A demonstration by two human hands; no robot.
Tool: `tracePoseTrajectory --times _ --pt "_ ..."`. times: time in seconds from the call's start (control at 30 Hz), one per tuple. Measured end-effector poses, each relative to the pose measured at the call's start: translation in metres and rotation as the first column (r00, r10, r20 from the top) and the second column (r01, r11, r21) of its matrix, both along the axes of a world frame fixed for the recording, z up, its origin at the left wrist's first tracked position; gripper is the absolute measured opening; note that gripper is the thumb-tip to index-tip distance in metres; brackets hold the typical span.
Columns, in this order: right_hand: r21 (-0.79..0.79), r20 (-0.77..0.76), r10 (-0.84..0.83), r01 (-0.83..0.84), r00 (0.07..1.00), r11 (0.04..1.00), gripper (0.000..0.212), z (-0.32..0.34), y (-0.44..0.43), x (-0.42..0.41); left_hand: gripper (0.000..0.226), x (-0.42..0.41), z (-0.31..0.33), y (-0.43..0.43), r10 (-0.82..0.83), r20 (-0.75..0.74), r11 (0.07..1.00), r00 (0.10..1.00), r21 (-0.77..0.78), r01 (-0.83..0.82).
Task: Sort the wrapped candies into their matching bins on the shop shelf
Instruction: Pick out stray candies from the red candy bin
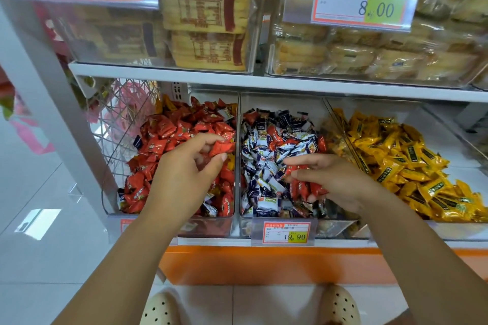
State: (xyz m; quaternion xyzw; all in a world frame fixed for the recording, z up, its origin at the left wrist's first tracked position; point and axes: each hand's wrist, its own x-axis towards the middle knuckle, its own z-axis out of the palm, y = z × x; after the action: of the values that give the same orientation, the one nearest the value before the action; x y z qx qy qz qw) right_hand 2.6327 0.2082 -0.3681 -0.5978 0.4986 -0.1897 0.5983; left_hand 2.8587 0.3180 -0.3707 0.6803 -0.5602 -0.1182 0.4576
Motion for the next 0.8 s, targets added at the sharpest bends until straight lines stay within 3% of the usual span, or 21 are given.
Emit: tracePoseTrajectory --times 0.23,0.43,0.53,0.67,0.73,0.8 --pt "0.133 0.293 -0.143 0.107 0.945 0.985 0.025 0.013 0.001 0.011 0.022 0.019 -0.006 0.003 0.110 0.045 0.994 0.993 0.017 -0.110" --pt "-0.173 0.282 0.033 0.017 0.959 0.985 0.024 0.036 0.004 0.084 0.032 0.051 -0.002 -0.002 0.295 0.115 0.955 0.948 -0.057 -0.290" --pt "-0.485 -0.016 0.111 -0.105 0.994 0.868 0.020 0.044 -0.001 0.134 0.034 0.066 -0.010 -0.009 0.323 0.173 0.946 0.930 -0.081 -0.314" --pt "-0.718 -0.328 0.162 -0.357 0.931 0.597 0.024 0.029 -0.013 0.184 0.038 0.070 -0.027 -0.020 0.245 0.318 0.968 0.916 -0.032 -0.248" --pt "-0.697 -0.598 0.064 -0.559 0.799 0.449 0.034 0.014 -0.019 0.195 0.048 0.069 -0.035 -0.022 0.159 0.343 0.975 0.926 0.096 -0.203" --pt "-0.532 -0.803 0.018 -0.730 0.596 0.429 0.046 0.001 -0.021 0.200 0.057 0.070 -0.042 -0.023 0.106 0.386 0.964 0.917 0.188 -0.190"
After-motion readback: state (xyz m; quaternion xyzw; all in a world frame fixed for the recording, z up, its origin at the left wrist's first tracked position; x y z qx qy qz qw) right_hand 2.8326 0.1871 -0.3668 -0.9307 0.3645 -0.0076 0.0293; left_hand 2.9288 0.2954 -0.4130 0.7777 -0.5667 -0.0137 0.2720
